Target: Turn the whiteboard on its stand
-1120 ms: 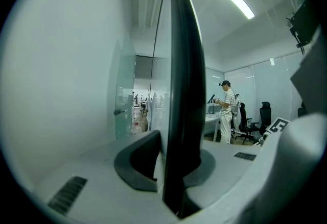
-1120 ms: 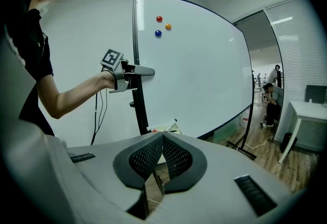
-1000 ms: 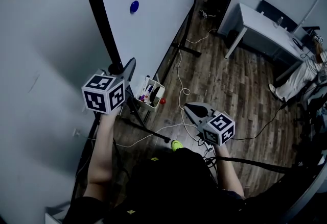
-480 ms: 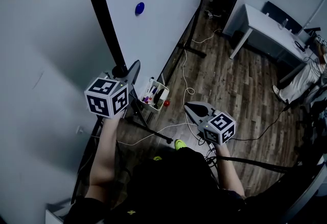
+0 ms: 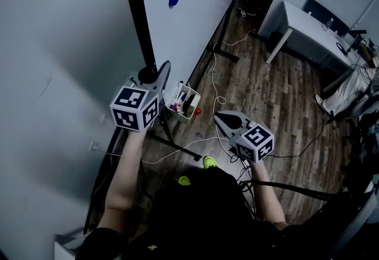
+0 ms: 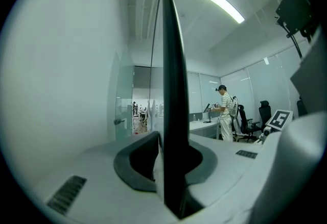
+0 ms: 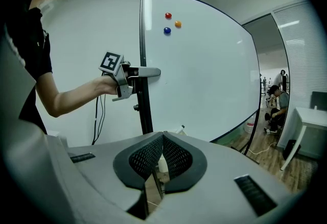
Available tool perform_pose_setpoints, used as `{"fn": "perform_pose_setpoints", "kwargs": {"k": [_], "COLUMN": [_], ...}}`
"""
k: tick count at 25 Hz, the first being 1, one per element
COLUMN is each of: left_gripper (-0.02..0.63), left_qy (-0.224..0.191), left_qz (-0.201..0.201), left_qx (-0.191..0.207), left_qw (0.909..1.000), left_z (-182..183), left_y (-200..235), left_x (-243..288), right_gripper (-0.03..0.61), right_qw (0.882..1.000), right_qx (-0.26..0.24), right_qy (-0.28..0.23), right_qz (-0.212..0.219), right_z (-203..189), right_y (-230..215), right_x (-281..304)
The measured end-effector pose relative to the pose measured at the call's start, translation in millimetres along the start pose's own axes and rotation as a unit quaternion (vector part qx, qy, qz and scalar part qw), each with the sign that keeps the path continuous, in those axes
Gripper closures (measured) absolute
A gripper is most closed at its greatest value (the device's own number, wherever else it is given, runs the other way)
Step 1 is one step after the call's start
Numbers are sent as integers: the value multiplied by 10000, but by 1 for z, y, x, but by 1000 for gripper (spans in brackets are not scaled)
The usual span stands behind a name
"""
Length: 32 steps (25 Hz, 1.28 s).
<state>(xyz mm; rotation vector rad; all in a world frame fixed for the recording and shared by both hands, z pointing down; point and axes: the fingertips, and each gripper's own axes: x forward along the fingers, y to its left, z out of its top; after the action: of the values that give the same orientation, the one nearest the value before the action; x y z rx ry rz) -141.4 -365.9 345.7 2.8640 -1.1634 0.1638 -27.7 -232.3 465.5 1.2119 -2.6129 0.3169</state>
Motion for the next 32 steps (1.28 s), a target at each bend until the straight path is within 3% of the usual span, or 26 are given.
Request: {"fn": "perform_pose_setpoints", "kwargs": {"k": [4, 8, 16, 20, 32], "left_gripper": [520, 511, 492, 492, 492], "left_qy": [-101, -170, -294, -318, -45], "left_qz": [37, 103, 636, 882, 932], "left_qx": [213, 158, 156, 108, -39], "left_qw": [9997, 9997, 9974, 9955, 9956], "left_z": [-13, -21, -20, -20, -54], "left_y": [-2, -11, -21, -49, -154], "left_x": [-18, -38, -83, -104, -128], "right_gripper": [581, 581, 581, 581, 581], "right_qw": [9999, 9999, 9996, 9984, 9952], "right_qx": [-92, -70, -66, -114, -167], "right_qy": [-53, -55, -179, -261, -162], "right_qz": [-65, -77, 200, 483, 951], "right_z": [0, -5, -8, -9, -44], "right_y": [12, 17, 29, 37, 43], "right_x": [1, -10, -31, -55, -127]}}
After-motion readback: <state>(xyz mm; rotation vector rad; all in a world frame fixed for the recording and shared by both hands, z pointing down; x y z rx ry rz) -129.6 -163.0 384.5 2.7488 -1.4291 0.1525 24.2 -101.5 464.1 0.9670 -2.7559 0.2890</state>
